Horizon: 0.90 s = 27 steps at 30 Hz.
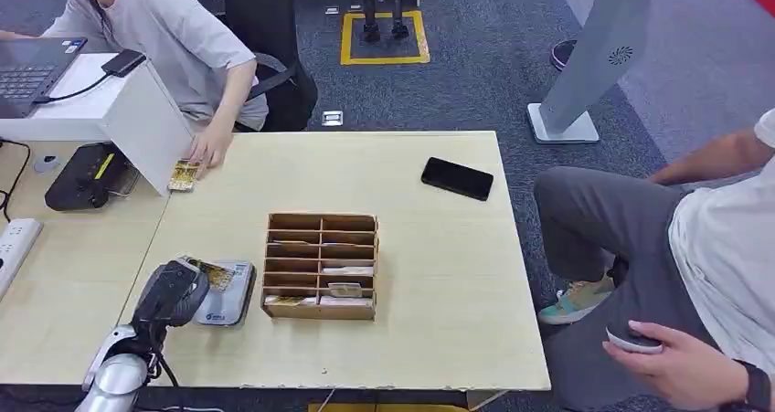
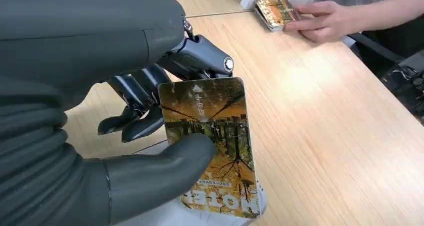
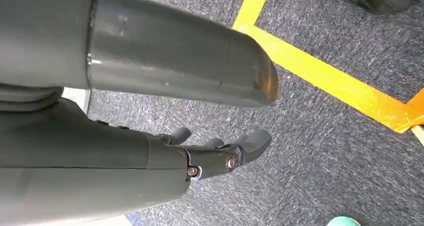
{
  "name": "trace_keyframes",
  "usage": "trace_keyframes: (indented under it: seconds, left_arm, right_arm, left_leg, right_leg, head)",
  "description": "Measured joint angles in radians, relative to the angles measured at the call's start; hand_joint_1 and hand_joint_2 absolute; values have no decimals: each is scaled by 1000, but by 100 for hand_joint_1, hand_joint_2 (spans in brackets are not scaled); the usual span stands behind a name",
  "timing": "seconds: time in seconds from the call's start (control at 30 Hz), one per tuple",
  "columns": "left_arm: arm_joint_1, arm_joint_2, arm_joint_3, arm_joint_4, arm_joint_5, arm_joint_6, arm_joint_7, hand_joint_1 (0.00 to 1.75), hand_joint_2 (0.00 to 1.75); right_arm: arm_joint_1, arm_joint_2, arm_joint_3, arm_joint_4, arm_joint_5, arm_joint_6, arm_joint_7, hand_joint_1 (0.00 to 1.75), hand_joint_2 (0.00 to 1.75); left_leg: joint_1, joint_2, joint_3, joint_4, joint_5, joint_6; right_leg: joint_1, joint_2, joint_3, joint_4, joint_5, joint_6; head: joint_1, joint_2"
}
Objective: Pass the card to the sensor for recognition and then transmit it.
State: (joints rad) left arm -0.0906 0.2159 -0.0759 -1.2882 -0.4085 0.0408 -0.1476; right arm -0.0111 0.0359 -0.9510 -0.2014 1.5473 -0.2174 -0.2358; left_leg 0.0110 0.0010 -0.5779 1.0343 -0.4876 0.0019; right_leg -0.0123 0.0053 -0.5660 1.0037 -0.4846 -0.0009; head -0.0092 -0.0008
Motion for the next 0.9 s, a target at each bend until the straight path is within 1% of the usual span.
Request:
trace_keyframes:
  seconds: [0.13, 0.23, 0.43, 0.6, 0.9]
  left_arm:
    - [0, 0, 0, 6, -55, 16, 11, 175, 175]
    - [0, -1, 0, 12, -109, 44, 18, 175, 175]
    - [0, -5, 0, 36, -241, 116, 36, 175, 175]
    - [0, -4, 0, 59, -372, 178, 56, 175, 175]
    - [-1, -4, 0, 79, -410, 190, 63, 175, 175]
  right_arm:
    - [0, 0, 0, 0, 0, 0, -1, 0, 0]
    - [0, 0, -1, 0, 0, 0, -1, 0, 0]
    - [0, 1, -4, 0, 1, 4, -2, 0, 0]
    - [0, 1, -5, 0, 1, 5, -4, 0, 0]
    - [0, 1, -6, 0, 1, 5, -10, 0, 0]
  left_leg:
    - [0, 0, 0, 0, 0, 0]
    - [0, 0, 0, 0, 0, 0]
    - [0, 0, 0, 0, 0, 0]
    - [0, 0, 0, 0, 0, 0]
    - [0, 0, 1, 0, 0, 0]
  right_leg:
    - [0, 0, 0, 0, 0, 0]
    - [0, 0, 0, 0, 0, 0]
    - [0, 0, 0, 0, 0, 0]
    - [0, 0, 1, 0, 0, 0]
    - [0, -1, 1, 0, 0, 0]
  head:
    - [0, 0]
    - [0, 0]
    - [0, 0]
    - [0, 0]
    - [0, 0]
